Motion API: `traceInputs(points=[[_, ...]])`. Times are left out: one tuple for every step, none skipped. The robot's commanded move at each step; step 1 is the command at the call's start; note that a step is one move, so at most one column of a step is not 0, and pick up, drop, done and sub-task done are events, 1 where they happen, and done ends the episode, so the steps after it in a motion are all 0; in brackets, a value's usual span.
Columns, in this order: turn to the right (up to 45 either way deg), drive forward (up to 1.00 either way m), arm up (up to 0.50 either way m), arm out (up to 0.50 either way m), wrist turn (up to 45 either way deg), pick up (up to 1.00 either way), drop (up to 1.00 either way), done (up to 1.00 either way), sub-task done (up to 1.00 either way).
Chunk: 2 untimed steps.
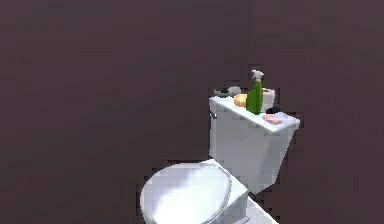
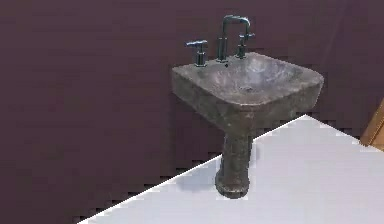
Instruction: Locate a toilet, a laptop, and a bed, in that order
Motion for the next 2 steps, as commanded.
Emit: traceInputs(points=[[0.0,0.00,0.00,0.00,0.0,0.00,0.00,0.00,1.00],[-45.0,0.00,0.00,0.00,0.0,0.00,0.00,0.00,0.00]])
